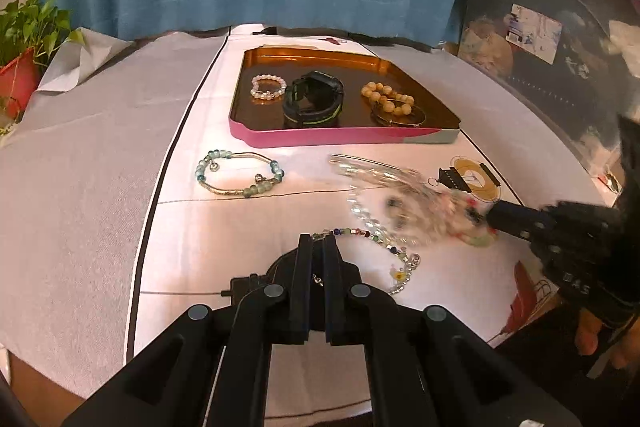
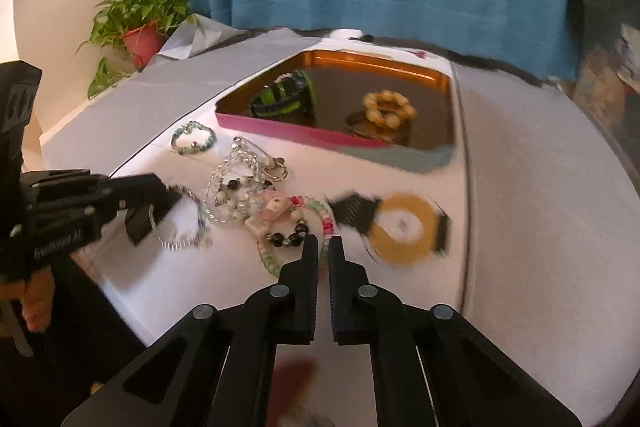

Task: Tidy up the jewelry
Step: 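Grasp the silver chain with the left tool while the right tool grasps the multicolour bead bracelet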

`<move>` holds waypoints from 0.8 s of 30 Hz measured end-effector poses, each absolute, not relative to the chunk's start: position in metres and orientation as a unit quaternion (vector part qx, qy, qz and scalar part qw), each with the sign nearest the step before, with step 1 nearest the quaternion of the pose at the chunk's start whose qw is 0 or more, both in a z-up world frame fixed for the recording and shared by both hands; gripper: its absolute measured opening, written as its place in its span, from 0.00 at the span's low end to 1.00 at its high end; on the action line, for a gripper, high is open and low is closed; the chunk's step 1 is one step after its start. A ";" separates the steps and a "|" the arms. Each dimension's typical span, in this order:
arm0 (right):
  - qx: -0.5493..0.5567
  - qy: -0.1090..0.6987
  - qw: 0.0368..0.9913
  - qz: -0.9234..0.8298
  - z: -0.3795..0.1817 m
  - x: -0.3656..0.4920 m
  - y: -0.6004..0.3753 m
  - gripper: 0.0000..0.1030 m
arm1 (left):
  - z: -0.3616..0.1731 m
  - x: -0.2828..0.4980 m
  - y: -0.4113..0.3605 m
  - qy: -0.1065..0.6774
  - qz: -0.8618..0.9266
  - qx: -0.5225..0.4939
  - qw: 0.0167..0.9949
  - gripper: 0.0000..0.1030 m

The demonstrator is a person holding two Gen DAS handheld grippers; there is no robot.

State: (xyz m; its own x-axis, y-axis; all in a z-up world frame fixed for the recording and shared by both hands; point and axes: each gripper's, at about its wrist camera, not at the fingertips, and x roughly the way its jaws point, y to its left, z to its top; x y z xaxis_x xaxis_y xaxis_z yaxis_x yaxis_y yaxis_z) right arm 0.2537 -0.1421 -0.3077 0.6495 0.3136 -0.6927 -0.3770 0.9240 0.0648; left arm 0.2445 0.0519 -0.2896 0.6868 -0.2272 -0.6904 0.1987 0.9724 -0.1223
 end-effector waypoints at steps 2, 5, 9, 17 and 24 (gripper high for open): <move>-0.045 0.373 0.911 0.171 -0.306 0.246 -0.154 0.02 | -0.289 0.244 0.053 0.380 -0.115 -0.029 0.917 0.02; -0.031 0.365 0.919 0.147 -0.302 0.242 -0.173 0.01 | -0.291 0.245 0.055 0.387 -0.117 -0.043 0.914 0.02; 0.000 0.364 0.919 0.150 -0.300 0.247 -0.186 0.04 | -0.292 0.246 0.050 0.386 -0.121 -0.029 0.914 0.04; -0.027 0.369 0.912 0.177 -0.306 0.259 -0.156 0.14 | -0.297 0.249 0.039 0.381 -0.107 0.015 0.918 0.50; -0.080 0.370 0.908 0.177 -0.313 0.262 -0.137 0.30 | -0.297 0.253 0.041 0.384 -0.116 0.023 0.916 0.05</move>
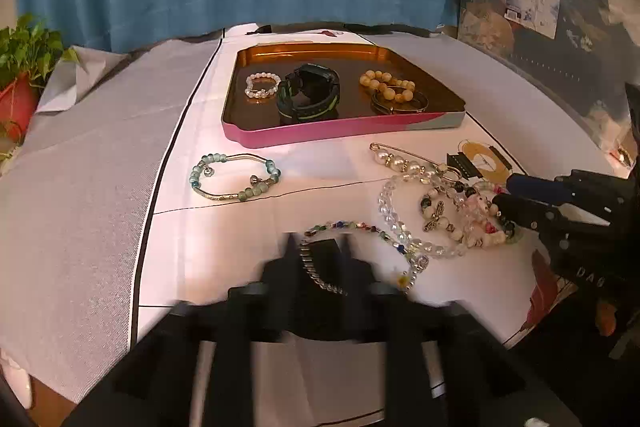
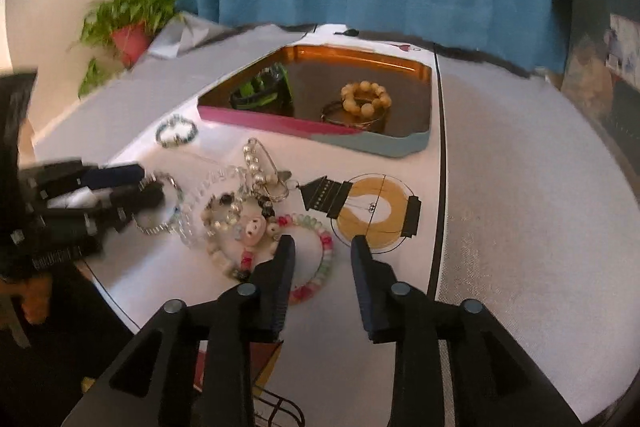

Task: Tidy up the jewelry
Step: 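Grasp the silver chain with the left tool while the right tool grasps the multicolour bead bracelet, then lift the chain and bead bracelet and carry both over the orange tray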

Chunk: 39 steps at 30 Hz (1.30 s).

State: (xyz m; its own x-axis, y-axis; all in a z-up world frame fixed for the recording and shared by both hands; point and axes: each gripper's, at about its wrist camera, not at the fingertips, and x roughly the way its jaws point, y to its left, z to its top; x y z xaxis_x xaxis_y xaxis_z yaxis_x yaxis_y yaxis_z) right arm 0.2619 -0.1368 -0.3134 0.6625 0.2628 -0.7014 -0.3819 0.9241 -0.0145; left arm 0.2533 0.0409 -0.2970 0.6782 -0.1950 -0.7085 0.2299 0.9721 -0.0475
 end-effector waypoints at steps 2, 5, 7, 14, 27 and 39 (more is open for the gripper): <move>-0.079 0.374 0.907 0.175 -0.313 0.264 -0.138 0.23 | -0.297 0.255 0.045 0.388 -0.119 0.009 0.914 0.02; -0.087 0.373 0.912 0.146 -0.311 0.267 -0.141 0.06 | -0.295 0.257 0.050 0.399 -0.130 -0.019 0.907 0.01; -0.083 0.359 0.918 0.144 -0.301 0.266 -0.143 0.06 | -0.286 0.254 0.055 0.397 -0.129 -0.034 0.908 0.01; -0.061 0.326 0.933 0.142 -0.260 0.259 -0.153 0.06 | -0.252 0.246 0.058 0.379 -0.127 -0.056 0.915 0.01; -0.041 0.297 0.946 0.124 -0.197 0.223 -0.162 0.06 | -0.195 0.225 0.059 0.371 -0.100 -0.069 0.921 0.01; -0.016 0.261 0.958 0.116 -0.138 0.195 -0.162 0.06 | -0.122 0.209 0.039 0.307 -0.120 -0.019 0.944 0.01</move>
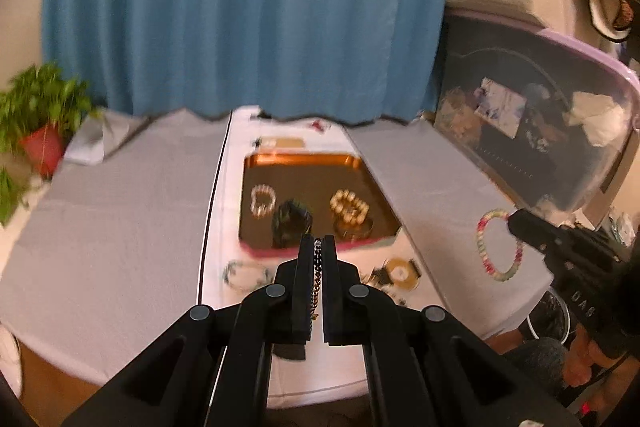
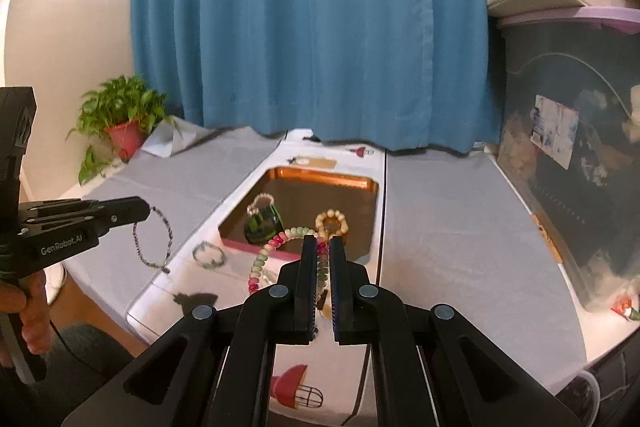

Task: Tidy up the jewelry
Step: 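Lift the chain and bead bracelet and carry both over the orange tray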

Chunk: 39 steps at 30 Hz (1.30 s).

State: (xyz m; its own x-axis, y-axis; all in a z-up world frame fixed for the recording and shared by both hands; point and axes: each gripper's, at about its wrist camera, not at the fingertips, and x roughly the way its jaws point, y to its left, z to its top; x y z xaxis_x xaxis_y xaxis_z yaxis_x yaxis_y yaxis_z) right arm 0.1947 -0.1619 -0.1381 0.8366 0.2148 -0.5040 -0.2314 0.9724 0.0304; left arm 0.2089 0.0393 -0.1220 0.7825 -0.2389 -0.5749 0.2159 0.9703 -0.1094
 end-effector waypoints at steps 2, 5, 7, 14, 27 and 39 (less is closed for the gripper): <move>-0.015 0.253 0.960 0.120 -0.129 0.191 -0.162 0.06 | -0.107 0.207 0.035 0.294 -0.125 -0.016 0.947 0.01; -0.003 0.222 0.969 0.107 -0.110 0.184 -0.166 0.06 | -0.091 0.207 0.032 0.287 -0.145 -0.028 0.946 0.01; 0.004 0.207 0.973 0.105 -0.099 0.181 -0.167 0.06 | -0.080 0.205 0.029 0.277 -0.151 -0.027 0.948 0.01; 0.013 0.183 0.975 0.123 -0.072 0.187 -0.154 0.06 | -0.062 0.207 0.023 0.260 -0.158 -0.022 0.952 0.01; 0.013 0.199 0.967 0.159 -0.099 0.229 -0.137 0.06 | -0.087 0.239 0.020 0.276 -0.174 -0.005 0.945 0.01; 0.008 0.251 0.956 0.149 -0.158 0.294 -0.136 0.06 | -0.139 0.302 0.042 0.317 -0.184 -0.035 0.930 0.01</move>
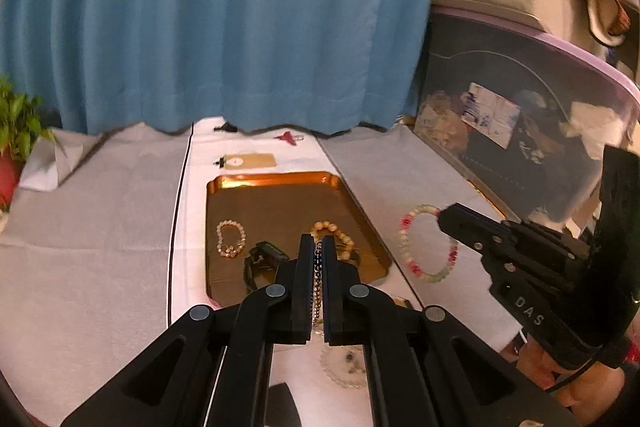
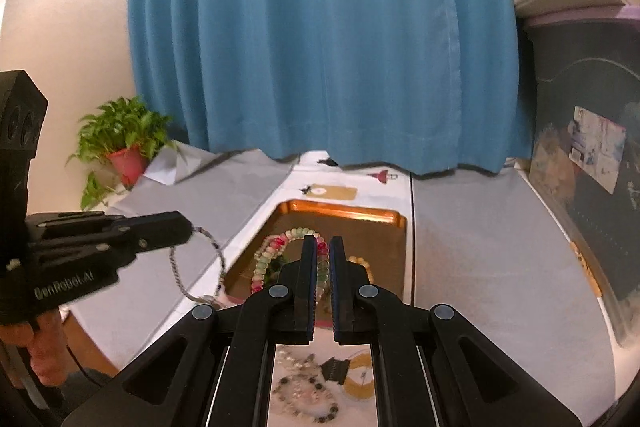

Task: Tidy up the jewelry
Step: 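Lift the chain and bead bracelet and carry both over the orange tray, then open both tools to drop the chain and bracelet into the tray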

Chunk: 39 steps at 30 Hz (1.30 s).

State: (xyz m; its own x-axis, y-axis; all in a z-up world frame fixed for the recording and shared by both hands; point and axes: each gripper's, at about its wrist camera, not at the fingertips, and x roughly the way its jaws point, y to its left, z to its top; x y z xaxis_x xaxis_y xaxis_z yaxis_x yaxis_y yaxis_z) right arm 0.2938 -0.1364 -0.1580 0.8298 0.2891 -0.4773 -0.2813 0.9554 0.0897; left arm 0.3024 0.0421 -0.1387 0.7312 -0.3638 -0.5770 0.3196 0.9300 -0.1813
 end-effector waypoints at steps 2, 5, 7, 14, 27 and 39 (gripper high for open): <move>0.006 0.258 0.955 0.147 -0.168 0.307 -0.138 0.06 | -0.147 0.316 0.050 0.323 -0.182 -0.050 0.927 0.01; 0.008 0.270 0.951 0.151 -0.181 0.326 -0.138 0.06 | -0.154 0.332 0.056 0.329 -0.182 -0.066 0.924 0.01; 0.005 0.276 0.949 0.151 -0.188 0.337 -0.136 0.06 | -0.157 0.345 0.062 0.332 -0.182 -0.078 0.922 0.01; -0.017 0.281 0.946 0.164 -0.198 0.378 -0.130 0.06 | -0.163 0.395 0.067 0.340 -0.202 -0.102 0.913 0.01; -0.053 0.351 0.917 0.179 -0.237 0.448 -0.097 0.06 | -0.233 0.481 0.052 0.430 -0.189 -0.130 0.873 0.01; -0.055 0.428 0.883 0.184 -0.262 0.458 -0.077 0.11 | -0.242 0.456 0.041 0.470 -0.127 -0.044 0.873 0.25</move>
